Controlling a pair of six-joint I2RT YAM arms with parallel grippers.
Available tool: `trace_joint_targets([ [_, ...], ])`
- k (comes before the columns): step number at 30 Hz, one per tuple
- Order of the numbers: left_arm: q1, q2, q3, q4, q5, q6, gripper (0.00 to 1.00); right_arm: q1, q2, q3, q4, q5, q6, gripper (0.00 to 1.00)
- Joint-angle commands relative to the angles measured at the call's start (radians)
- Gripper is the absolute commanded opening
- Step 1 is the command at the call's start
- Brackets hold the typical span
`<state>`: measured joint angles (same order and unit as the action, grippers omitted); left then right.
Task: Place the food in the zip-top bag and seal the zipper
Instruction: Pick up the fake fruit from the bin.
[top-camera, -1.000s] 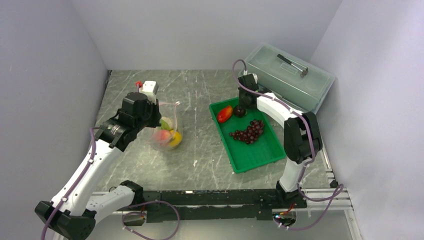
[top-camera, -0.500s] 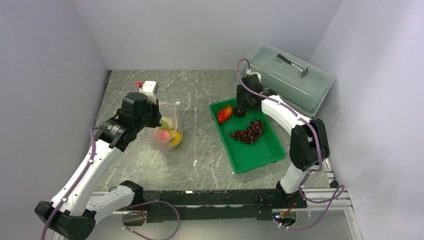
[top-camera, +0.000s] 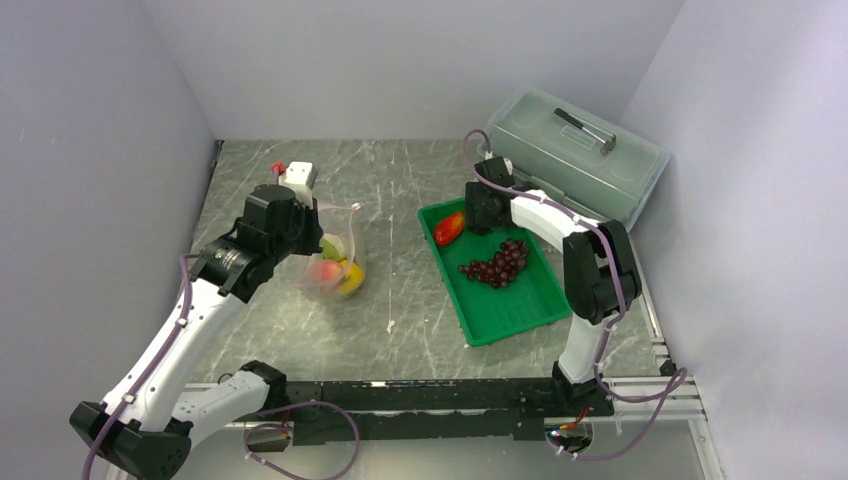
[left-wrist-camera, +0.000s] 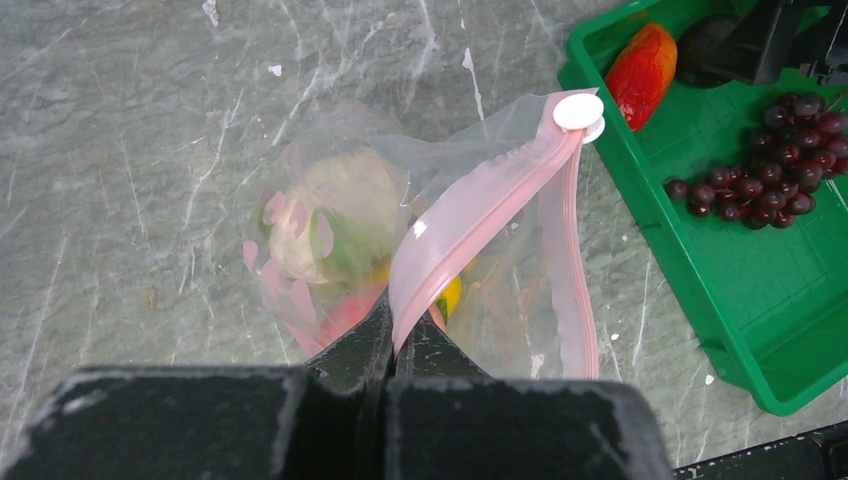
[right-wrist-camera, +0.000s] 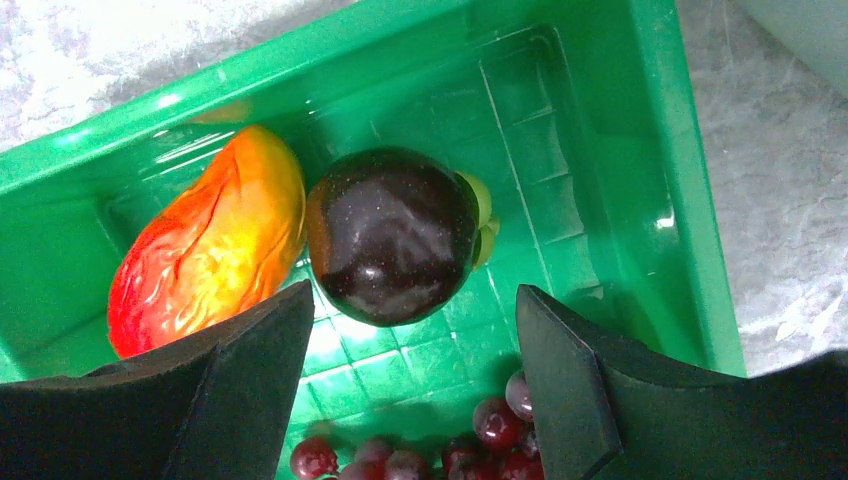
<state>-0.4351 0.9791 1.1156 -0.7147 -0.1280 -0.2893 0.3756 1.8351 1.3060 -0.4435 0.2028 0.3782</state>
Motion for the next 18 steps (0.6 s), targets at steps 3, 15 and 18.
trace_joint_targets([
  [3, 0.004, 0.003, -0.003, 0.031, 0.009, 0.022, 0.0, -0.001, 0.029, 0.056, 0.039, 0.009, 0.011, 0.78],
  [15, 0.004, 0.004, -0.003, 0.03, 0.01, 0.024, 0.0, -0.002, 0.06, 0.061, 0.052, 0.006, 0.008, 0.65],
  [18, 0.004, 0.006, -0.003, 0.028, 0.011, 0.024, 0.0, -0.001, 0.052, 0.058, 0.053, 0.007, 0.001, 0.54],
])
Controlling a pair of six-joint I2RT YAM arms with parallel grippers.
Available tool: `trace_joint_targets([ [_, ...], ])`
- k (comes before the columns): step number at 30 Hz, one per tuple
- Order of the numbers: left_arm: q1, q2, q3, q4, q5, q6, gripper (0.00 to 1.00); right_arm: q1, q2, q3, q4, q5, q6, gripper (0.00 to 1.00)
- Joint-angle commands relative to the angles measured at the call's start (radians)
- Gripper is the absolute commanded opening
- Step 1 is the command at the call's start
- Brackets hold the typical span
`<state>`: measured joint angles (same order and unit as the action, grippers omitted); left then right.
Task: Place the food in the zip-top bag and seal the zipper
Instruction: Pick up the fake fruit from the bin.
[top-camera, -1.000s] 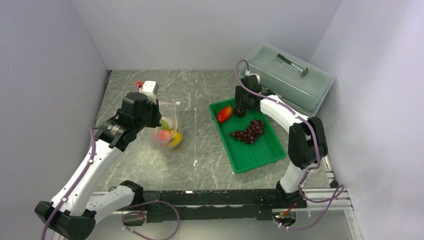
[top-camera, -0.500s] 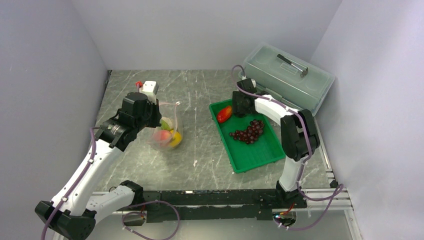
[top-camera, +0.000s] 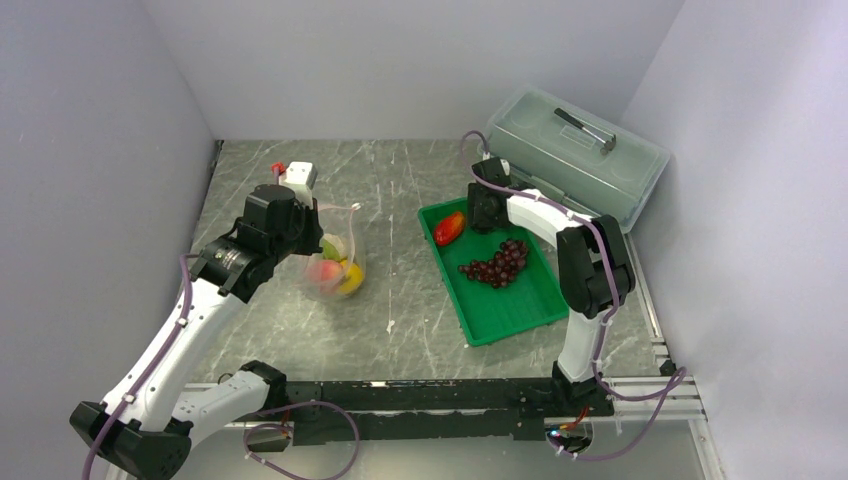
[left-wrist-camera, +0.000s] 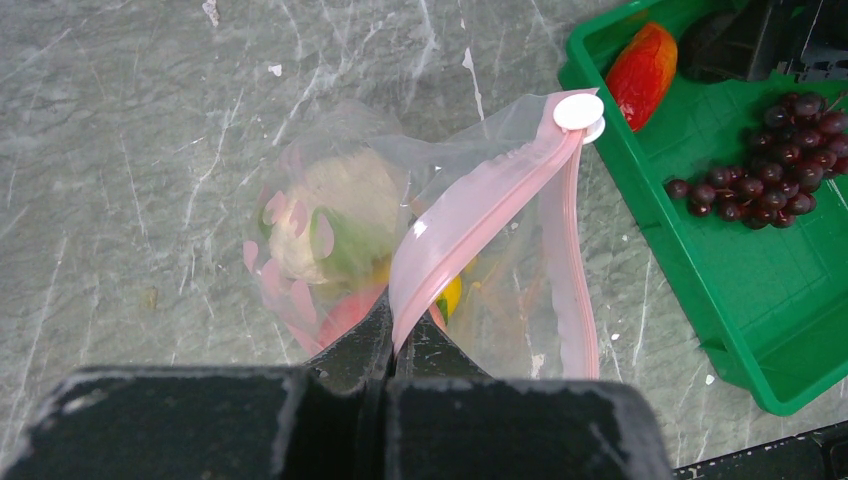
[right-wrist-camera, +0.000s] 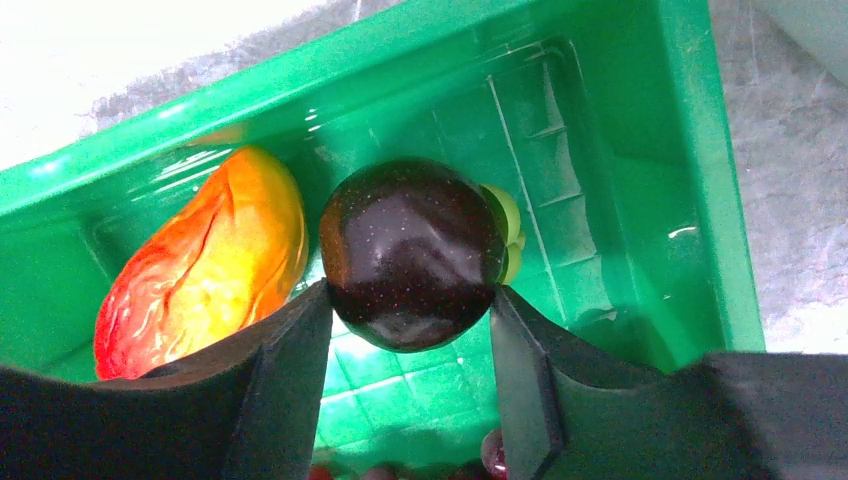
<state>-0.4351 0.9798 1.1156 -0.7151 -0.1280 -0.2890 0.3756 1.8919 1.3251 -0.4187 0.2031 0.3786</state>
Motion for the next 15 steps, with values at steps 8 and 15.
trace_joint_targets([
  [8, 0.004, 0.004, -0.002, 0.029, 0.013, 0.024, 0.0, -0.001, -0.077, -0.001, 0.024, 0.022, -0.009, 0.34],
  [15, 0.004, 0.003, -0.002, 0.029, 0.015, 0.022, 0.0, 0.01, -0.198, -0.049, 0.012, 0.026, -0.015, 0.32],
])
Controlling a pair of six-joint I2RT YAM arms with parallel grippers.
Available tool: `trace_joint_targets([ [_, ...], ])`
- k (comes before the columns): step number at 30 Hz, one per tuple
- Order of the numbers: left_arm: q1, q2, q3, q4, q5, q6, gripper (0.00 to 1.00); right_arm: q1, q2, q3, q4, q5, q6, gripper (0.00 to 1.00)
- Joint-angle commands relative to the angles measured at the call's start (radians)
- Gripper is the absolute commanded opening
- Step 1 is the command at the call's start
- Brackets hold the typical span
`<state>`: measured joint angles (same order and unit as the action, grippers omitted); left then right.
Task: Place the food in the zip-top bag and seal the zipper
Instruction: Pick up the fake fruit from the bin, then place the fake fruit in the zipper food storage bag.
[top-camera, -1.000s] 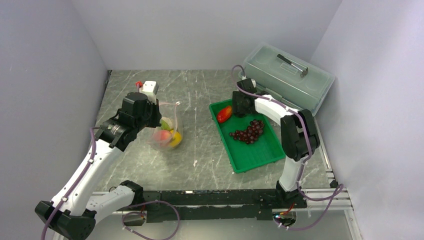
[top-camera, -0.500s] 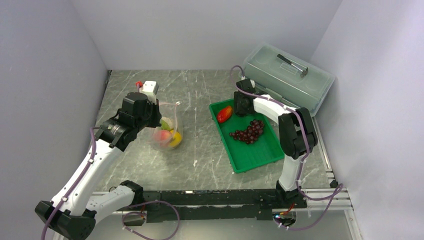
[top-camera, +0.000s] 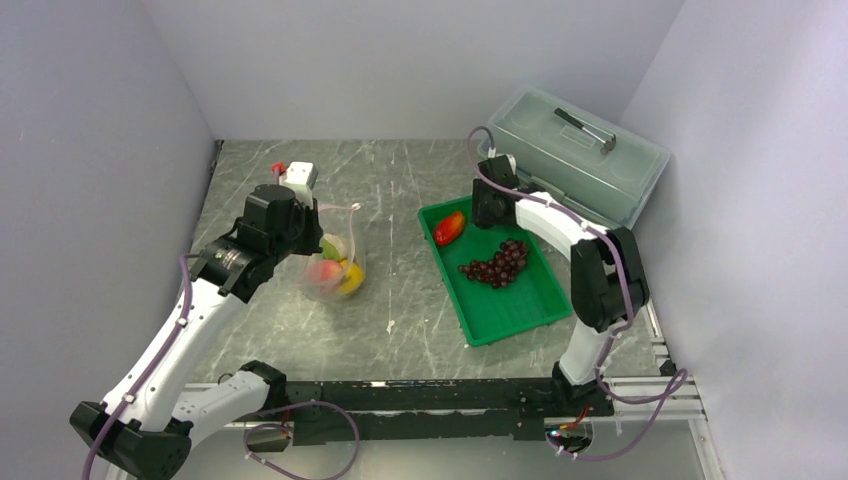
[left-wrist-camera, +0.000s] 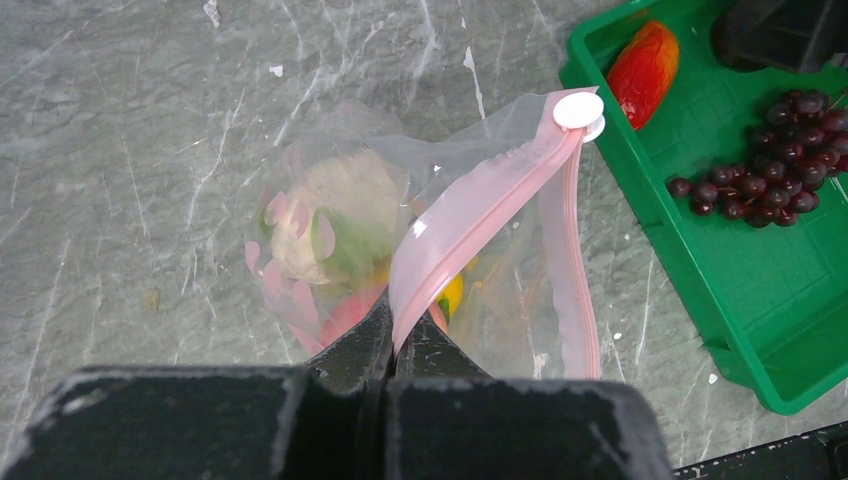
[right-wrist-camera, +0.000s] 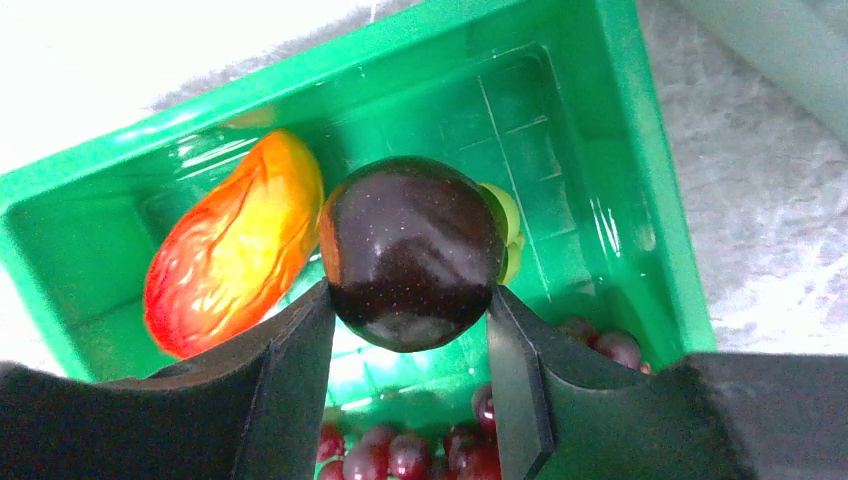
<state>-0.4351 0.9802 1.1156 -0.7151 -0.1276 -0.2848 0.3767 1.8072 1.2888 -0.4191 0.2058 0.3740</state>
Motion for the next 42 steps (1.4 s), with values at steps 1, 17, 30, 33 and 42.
trace_joint_targets([
  [1, 0.004, 0.003, -0.003, 0.029, 0.016, 0.018, 0.0, 0.014, -0.131, -0.017, 0.009, 0.024, -0.01, 0.32],
  [17, 0.004, -0.002, -0.003, 0.029, 0.018, 0.018, 0.0, 0.265, -0.467, -0.028, 0.029, -0.009, -0.027, 0.31],
  [30, 0.004, 0.001, -0.001, 0.028, 0.025, 0.016, 0.0, 0.461, -0.539, 0.011, 0.139, -0.201, -0.044, 0.3],
  [33, 0.004, 0.002, -0.002, 0.028, 0.026, 0.016, 0.0, 0.504, -0.524, 0.028, 0.155, -0.232, -0.054, 0.3],
  [42, 0.004, 0.003, 0.001, 0.026, 0.03, 0.016, 0.0, 0.613, -0.45, 0.09, 0.193, -0.238, -0.08, 0.3],
])
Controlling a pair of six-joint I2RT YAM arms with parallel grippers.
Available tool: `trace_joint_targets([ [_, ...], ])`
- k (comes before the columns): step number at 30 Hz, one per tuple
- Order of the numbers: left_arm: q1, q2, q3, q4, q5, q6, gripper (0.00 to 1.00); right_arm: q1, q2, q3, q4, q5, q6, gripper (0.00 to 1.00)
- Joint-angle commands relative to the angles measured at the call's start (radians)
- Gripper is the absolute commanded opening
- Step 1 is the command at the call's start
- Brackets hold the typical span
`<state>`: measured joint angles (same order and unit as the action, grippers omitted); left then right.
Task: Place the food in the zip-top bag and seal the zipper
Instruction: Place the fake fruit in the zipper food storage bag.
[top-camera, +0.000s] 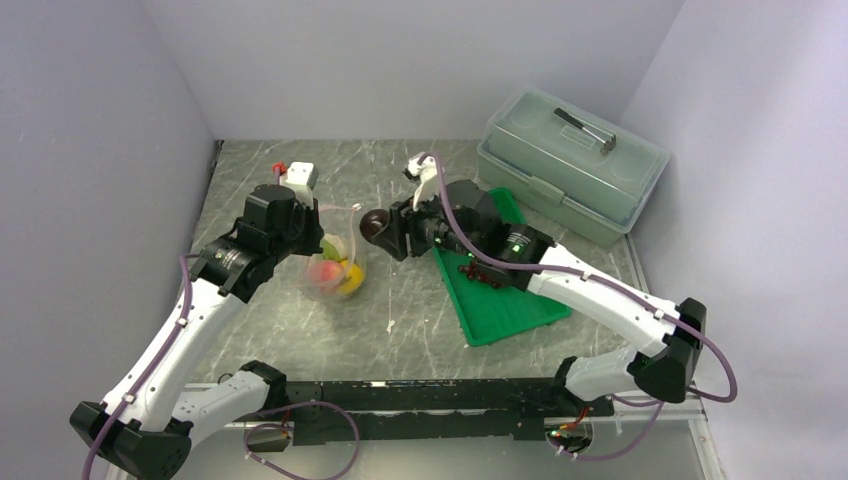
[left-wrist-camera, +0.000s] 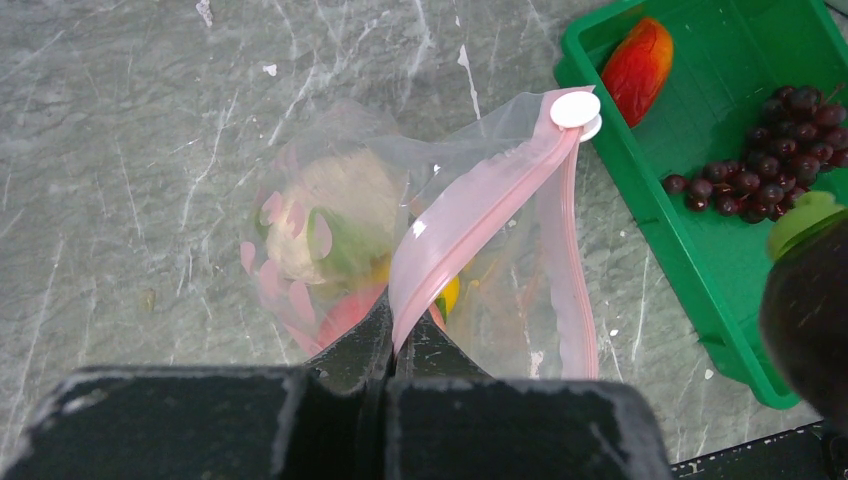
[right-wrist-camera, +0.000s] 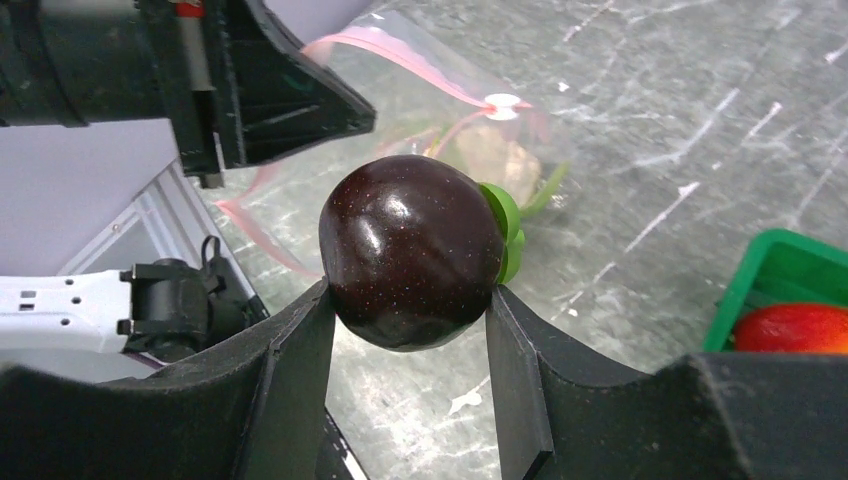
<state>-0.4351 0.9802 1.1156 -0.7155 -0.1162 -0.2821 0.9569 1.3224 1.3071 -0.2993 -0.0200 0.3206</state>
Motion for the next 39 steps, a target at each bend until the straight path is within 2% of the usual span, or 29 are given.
trace_joint_targets([
  [1, 0.004, 0.003, 0.0, 0.027, 0.019, 0.014, 0.0, 0.043, 0.049, 0.085, 0.074, -0.011, -0.03, 0.3],
  [8, 0.004, 0.003, 0.001, 0.025, 0.02, 0.015, 0.0, 0.099, 0.13, 0.146, 0.075, 0.006, -0.051, 0.3],
  [18, 0.004, -0.001, 0.001, 0.025, 0.02, 0.015, 0.0, 0.132, 0.221, 0.185, 0.083, -0.008, -0.046, 0.3],
  [26, 0.004, -0.003, 0.0, 0.025, 0.019, 0.015, 0.0, 0.138, 0.291, 0.211, 0.051, 0.047, -0.046, 0.31],
  [30, 0.004, -0.003, 0.002, 0.025, 0.02, 0.015, 0.0, 0.138, 0.331, 0.238, 0.028, 0.103, -0.043, 0.39],
  [39, 0.004, -0.008, 0.0, 0.025, 0.018, 0.015, 0.0, 0.137, 0.436, 0.35, -0.049, 0.197, 0.003, 0.49],
])
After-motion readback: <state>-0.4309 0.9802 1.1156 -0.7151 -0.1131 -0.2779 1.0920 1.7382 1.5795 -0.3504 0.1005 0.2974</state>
